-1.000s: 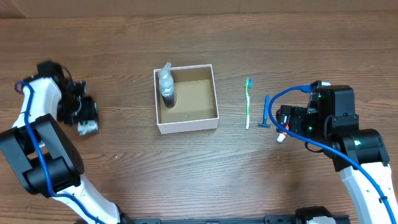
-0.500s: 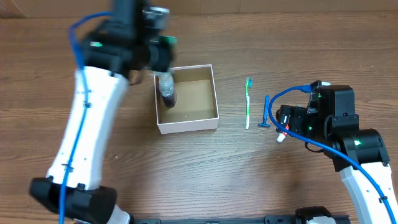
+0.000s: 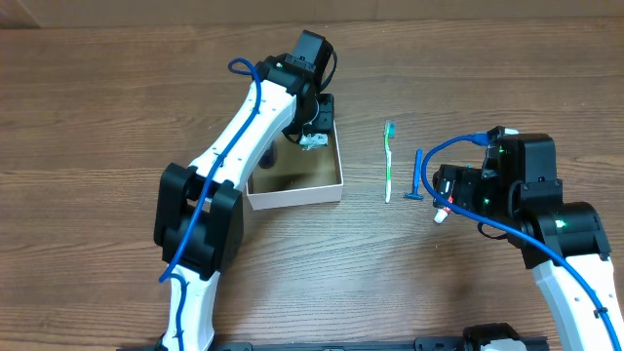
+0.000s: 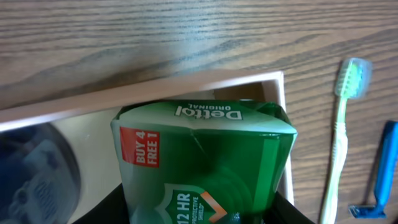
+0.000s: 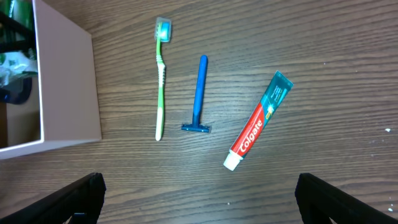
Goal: Pack container
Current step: 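Carry the soap bar with the left gripper and drop it in the box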
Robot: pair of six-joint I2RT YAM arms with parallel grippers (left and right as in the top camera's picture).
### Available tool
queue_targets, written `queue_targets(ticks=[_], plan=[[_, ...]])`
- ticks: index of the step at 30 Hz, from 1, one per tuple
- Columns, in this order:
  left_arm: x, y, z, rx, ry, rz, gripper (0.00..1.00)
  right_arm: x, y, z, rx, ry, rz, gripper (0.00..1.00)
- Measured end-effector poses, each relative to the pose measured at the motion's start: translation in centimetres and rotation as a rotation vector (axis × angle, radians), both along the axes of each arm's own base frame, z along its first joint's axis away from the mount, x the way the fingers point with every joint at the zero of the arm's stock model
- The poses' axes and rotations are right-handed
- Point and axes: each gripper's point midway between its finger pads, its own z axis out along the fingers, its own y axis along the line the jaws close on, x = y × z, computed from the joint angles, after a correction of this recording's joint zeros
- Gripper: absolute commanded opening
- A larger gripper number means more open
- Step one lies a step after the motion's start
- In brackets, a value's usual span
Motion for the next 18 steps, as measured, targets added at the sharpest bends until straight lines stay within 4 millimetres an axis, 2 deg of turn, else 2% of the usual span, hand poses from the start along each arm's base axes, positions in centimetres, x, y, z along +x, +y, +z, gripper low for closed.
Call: queue_targets(ticks=[1,4,5,10,13,15,16,17,18], plan=[[0.3,-0.1,-0.1,-0.002,-0.011,0.001,0.32,0.0,0.0,0.0,0.000,0.000,0.001,1.00],[1.2,-0.4,0.3,-0.016,-0.049,0.007,0.96,0.0,0.0,0.0,0.000,0.000,0.001,1.00],[1.3,-0.3,0.3,-0.013,-0.053,0.001,1.00,0.0,0.0,0.0,0.000,0.000,0.001,1.00],[0.7,0.1,0.2,-0.002,-0.029,0.000,1.00,0.0,0.0,0.0,0.000,0.000,0.000,1.00],[-0.1,-0.1,1.7,-0.009,-0.030,-0.011,1.00,0.0,0.0,0.0,0.000,0.000,0.000,1.00],[-0.9,-0.2,3.9,-0.016,-0.052,-0.028,1.00,0.0,0.0,0.0,0.000,0.000,0.000,1.00],[-1.5,-0.3,5.9,-0.025,-0.083,-0.048,1.00,0.0,0.0,0.0,0.000,-0.001,0.000,1.00],[-2.4,-0.3,9.8,-0.050,-0.155,-0.077,1.00,0.0,0.0,0.0,0.000,-0.002,0.000,1.00],[-3.2,-0.2,12.3,-0.062,-0.200,-0.093,1.00,0.1,0.0,0.1,0.001,-0.006,0.000,0.97]])
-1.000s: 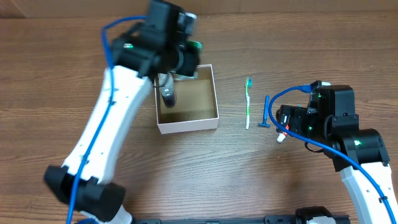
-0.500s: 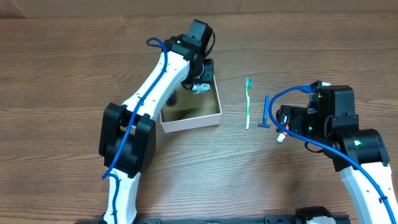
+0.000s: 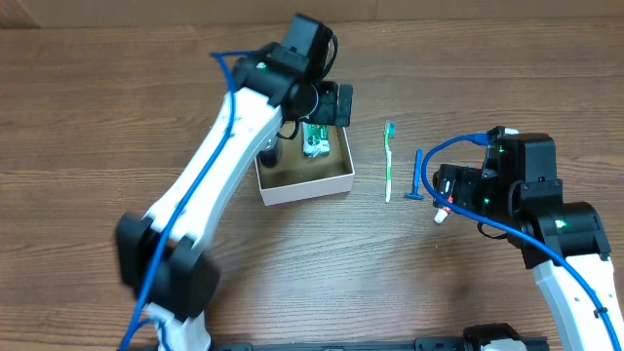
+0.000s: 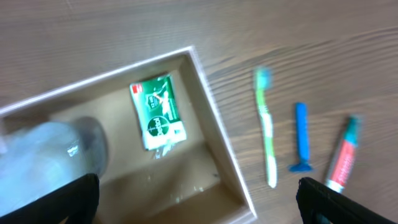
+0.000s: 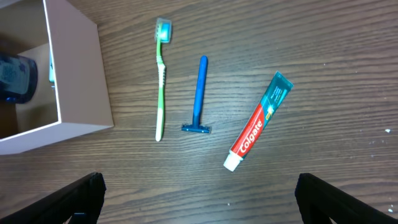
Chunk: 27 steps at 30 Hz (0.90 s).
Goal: Pack container
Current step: 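Carry the soap bar with the left gripper and drop it in the box, then reach the right gripper to the green toothbrush and grasp it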
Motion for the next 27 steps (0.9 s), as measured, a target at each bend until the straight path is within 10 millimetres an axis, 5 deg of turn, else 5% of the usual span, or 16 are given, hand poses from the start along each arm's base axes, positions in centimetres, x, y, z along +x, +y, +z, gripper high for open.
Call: queue_targets(ticks=[1,3,4,8,12,15,24,27], plan=[[-1.1,0.5,2.4,-0.006,-0.037,-0.011,1.00,0.0,0.0,0.0,0.000,-0.001,0.000,0.88],[-3.7,2.7,7.2,-0.005,-0.116,0.002,1.00,0.2,0.0,0.1,0.001,-0.008,0.000,0.21],[-4.8,4.1,9.2,0.002,-0.155,0.020,1.00,0.2,0.0,0.2,0.001,-0.011,-0.002,0.04],[-8.7,13.1,12.6,0.131,-0.182,0.237,1.00,1.2,0.4,0.0,0.021,-0.020,0.005,0.04],[-9.9,21.7,13.0,0.190,-0.145,0.509,1.00,3.6,1.6,-2.9,0.057,0.051,0.039,0.04],[-10.8,25.5,12.8,0.202,-0.107,0.639,1.00,5.9,3.0,-5.3,0.088,0.075,0.091,0.04],[-10.4,26.9,11.3,0.217,-0.042,0.678,1.00,6.8,12.1,-12.4,0.034,0.164,0.381,0.04],[-10.1,26.8,10.7,0.222,-0.018,0.673,1.00,6.9,14.2,-13.0,0.029,0.142,0.433,0.04]])
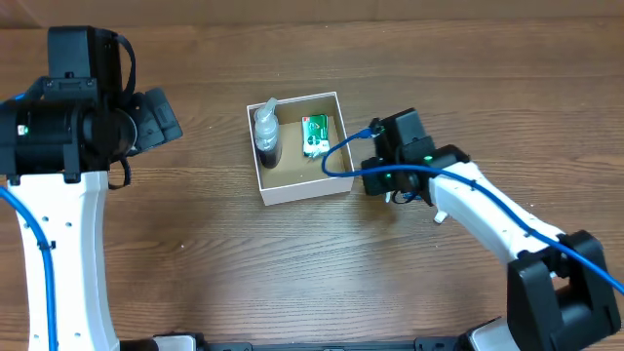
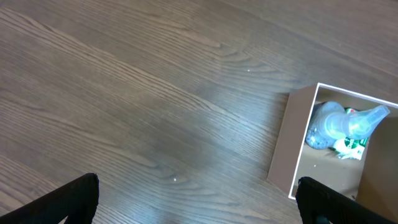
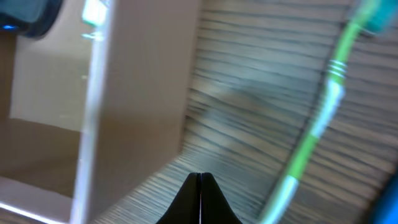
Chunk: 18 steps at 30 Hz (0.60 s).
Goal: Pack container
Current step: 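Reach the right gripper to the green toothbrush and grasp it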
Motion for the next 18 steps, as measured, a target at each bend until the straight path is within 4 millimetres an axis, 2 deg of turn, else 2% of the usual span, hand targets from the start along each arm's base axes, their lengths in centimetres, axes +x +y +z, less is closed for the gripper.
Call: queue_targets(ticks=[5,8,13,14,15,16,18], plan=[[0.2,0.0,-0.3,-0.001,0.010,-0.003,1.00,0.3,1.5,0.5,0.029,-0.035,0.038,0.04],[0.2,0.0,-0.3,-0.001,0.010,-0.004,1.00,-0.5,2.5,0.6,0.080,-0.009,0.097,0.04],[0.2,0.0,-0.3,0.000,0.011,-0.004,1.00,-3.3,4.5,1.1,0.196,0.076,0.231,0.04],[0.2,0.0,-0.3,0.000,0.011,-0.004,1.00,-3.4,4.7,1.1,0.207,0.080,0.242,0.13],[0.2,0.0,-0.3,0.001,0.011,-0.007,1.00,-3.4,4.6,1.1,0.206,0.078,0.243,0.17],[0.2,0.0,-0.3,0.004,0.013,-0.013,1.00,-3.1,4.4,1.0,0.187,0.070,0.230,0.32],[0.1,0.0,-0.3,0.008,0.016,-0.020,1.00,-2.1,2.6,0.3,0.097,0.056,0.129,0.53]])
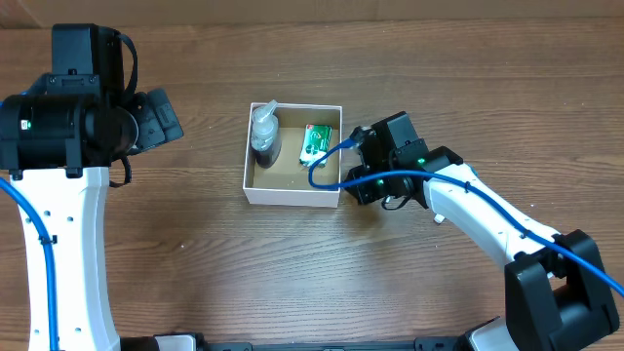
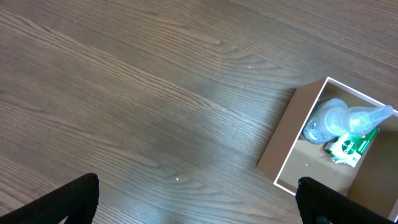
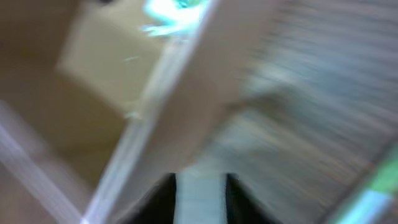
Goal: Pack container
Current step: 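Reach the right gripper to the green toothbrush and grasp it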
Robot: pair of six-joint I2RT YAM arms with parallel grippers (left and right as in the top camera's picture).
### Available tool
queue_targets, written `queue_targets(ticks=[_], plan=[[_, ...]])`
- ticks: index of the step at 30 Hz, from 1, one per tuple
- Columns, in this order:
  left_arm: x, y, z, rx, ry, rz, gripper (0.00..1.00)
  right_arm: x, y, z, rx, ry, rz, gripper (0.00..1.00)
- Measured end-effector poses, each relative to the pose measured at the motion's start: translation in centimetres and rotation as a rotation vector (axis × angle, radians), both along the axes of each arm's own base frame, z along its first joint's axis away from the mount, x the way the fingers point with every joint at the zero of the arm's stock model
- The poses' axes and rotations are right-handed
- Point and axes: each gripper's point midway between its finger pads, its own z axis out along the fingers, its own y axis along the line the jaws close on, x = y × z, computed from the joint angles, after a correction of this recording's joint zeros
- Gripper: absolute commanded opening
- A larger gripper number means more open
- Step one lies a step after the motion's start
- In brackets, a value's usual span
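The white cardboard box (image 1: 292, 200) sits mid-table and holds a clear spray bottle (image 1: 264, 132) and a green Dettol soap (image 1: 314, 142). In the left wrist view the box (image 2: 292, 143), bottle (image 2: 329, 121) and soap (image 2: 351, 146) show at the right. My right gripper (image 1: 353, 185) is low against the box's right wall near its front corner. Its view is blurred; the fingers (image 3: 200, 199) stand a narrow gap apart. A blurred green toothbrush (image 3: 380, 190) lies to its right. My left gripper (image 1: 168, 115) hangs open far to the left (image 2: 199, 208), holding nothing.
The right arm covers the toothbrush and razor in the overhead view. Only the white cap of the toothpaste (image 1: 439, 217) pokes out beneath the arm. Bare wooden table (image 1: 292, 283) lies around the box.
The box has shifted a little left and turned squarer to the table. My right gripper, shut at its right wall before, now sits near the front right corner with fingers slightly apart. Left arm unmoved.
My left gripper held the soap inside the box while the right arm waited by the toothbrush, razor and toothpaste. Then it was open above the box with the soap lying inside. Later it was far left, and the right gripper was shut at the box's wall; now the box is shifted.
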Motion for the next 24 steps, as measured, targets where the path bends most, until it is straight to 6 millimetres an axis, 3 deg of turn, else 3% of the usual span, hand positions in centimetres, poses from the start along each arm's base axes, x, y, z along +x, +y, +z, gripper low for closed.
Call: queue_targets(ticks=[1,3,5,10,12,15,20,24], plan=[[0.0,0.0,0.0,0.000,0.001,-0.001,1.00,0.3,-0.7,-0.2,-0.031,0.000,-0.044,0.64],[0.0,0.0,0.0,0.002,0.003,-0.003,1.00,1.8,-3.5,-0.2,-0.157,-0.034,-0.160,0.74],[0.0,0.0,0.0,0.002,0.003,-0.004,1.00,3.7,-5.5,1.3,-0.240,-0.100,-0.244,0.82],[0.0,0.0,0.0,0.003,0.003,-0.006,1.00,8.0,-6.2,8.9,-0.247,-0.325,-0.326,0.86],[0.0,0.0,0.0,0.003,0.002,-0.006,1.00,8.2,-6.4,9.3,-0.254,-0.340,-0.335,0.85],[0.0,0.0,0.0,0.003,0.002,-0.006,1.00,8.3,-6.6,7.8,-0.286,-0.309,-0.330,0.85],[0.0,0.0,0.0,0.003,0.003,-0.006,1.00,8.5,-6.5,2.1,-0.354,-0.196,-0.309,0.84],[0.0,0.0,0.0,0.003,0.003,-0.006,1.00,8.7,-6.8,-0.2,-0.341,-0.138,-0.344,0.82]])
